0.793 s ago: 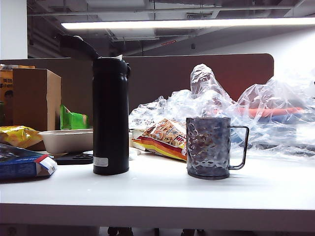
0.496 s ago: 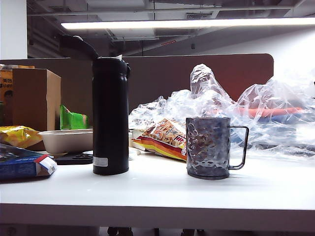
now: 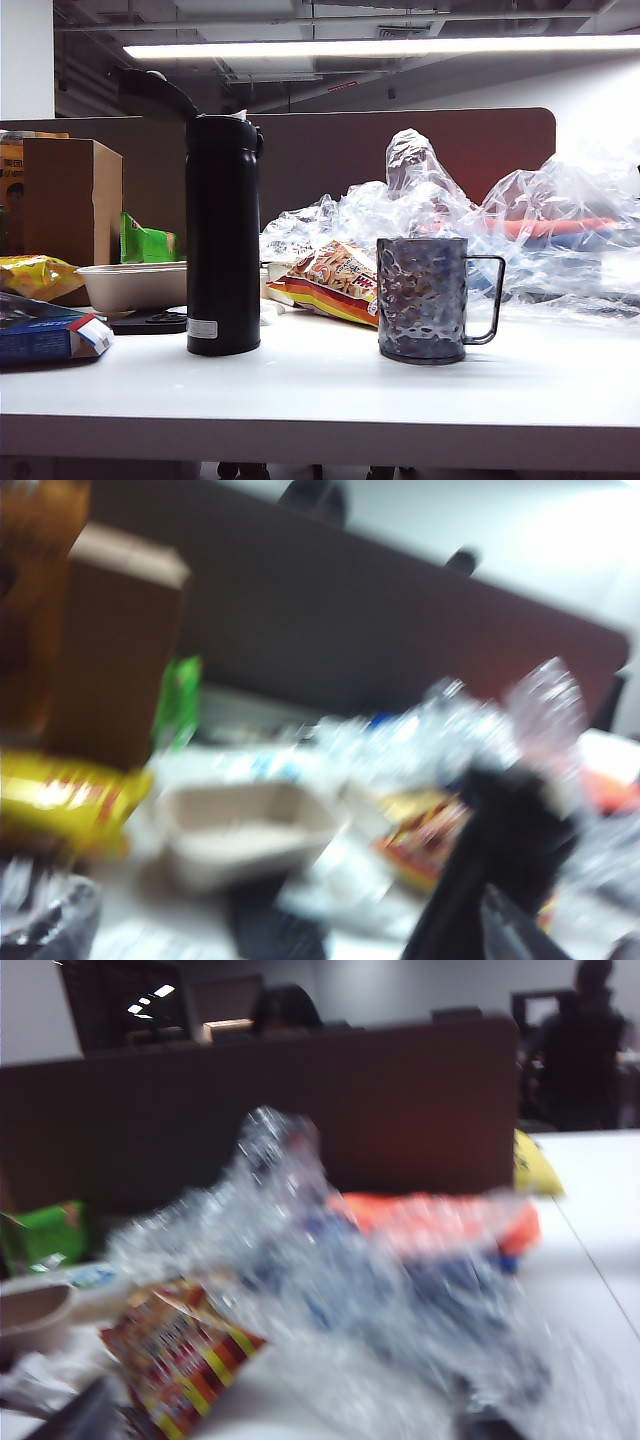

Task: Pick up the black thermos, pour some water into the cup, then place the black thermos back on the table.

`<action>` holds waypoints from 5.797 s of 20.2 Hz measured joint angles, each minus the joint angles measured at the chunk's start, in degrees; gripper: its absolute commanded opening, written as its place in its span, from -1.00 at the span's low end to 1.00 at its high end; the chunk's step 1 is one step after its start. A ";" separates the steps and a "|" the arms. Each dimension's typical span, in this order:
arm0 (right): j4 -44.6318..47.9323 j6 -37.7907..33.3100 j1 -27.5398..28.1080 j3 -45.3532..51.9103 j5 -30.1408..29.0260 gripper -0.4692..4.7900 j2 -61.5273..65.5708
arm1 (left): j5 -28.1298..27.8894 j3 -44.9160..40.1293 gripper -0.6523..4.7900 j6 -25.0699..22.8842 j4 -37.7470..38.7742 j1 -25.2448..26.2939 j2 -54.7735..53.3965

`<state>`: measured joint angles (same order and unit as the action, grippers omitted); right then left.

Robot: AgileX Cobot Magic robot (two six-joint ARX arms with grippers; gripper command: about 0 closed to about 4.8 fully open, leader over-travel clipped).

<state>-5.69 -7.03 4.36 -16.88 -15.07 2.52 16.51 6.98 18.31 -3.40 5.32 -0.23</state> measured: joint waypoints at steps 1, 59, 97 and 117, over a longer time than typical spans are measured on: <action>-0.90 0.20 0.04 -4.50 -2.10 1.00 3.15 | 2.08 2.43 1.00 1.36 -0.33 0.00 -0.28; 9.25 10.10 -28.33 -16.65 7.56 1.00 42.71 | -15.06 18.16 1.00 -6.05 -54.45 -34.47 -92.83; 4.85 13.11 -28.30 -16.44 9.05 1.00 42.73 | -0.55 41.59 -0.10 -22.88 -30.53 -34.36 -98.25; 4.92 16.39 -28.26 -16.44 8.37 1.00 51.74 | -15.69 53.75 -0.14 -79.14 -6.97 -40.04 -98.29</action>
<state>-0.78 9.37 -23.90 -33.32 -6.70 54.26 0.82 60.73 -60.84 -10.37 -34.72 -98.52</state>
